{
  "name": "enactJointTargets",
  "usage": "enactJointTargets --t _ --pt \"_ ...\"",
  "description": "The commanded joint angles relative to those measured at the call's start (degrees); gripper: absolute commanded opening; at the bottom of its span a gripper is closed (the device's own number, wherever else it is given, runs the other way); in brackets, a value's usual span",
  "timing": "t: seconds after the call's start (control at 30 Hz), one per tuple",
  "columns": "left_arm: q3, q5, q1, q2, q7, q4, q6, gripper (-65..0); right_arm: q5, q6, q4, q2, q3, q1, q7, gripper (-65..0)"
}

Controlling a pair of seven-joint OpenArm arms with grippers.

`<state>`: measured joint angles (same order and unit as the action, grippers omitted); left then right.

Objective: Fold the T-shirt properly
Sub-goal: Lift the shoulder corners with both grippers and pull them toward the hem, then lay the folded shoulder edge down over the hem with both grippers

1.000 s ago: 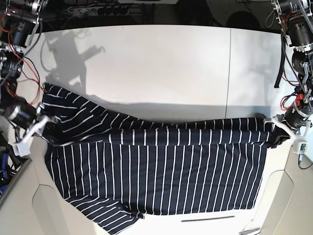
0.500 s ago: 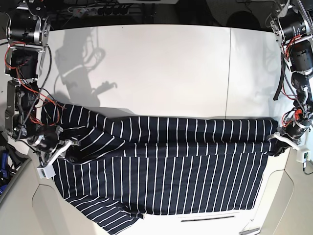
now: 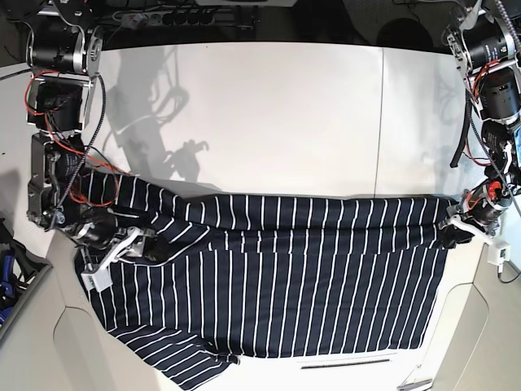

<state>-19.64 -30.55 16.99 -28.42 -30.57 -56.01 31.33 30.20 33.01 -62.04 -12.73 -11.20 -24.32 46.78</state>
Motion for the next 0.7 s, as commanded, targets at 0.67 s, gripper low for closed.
enactJointTargets --t 0.67 --pt "-9.5 -10.5 -4.4 -0.3 -2.7 -1.0 7.0 -28.2 3.4 0.1 -9.0 -2.8 -23.0 7.0 4.6 -22.0"
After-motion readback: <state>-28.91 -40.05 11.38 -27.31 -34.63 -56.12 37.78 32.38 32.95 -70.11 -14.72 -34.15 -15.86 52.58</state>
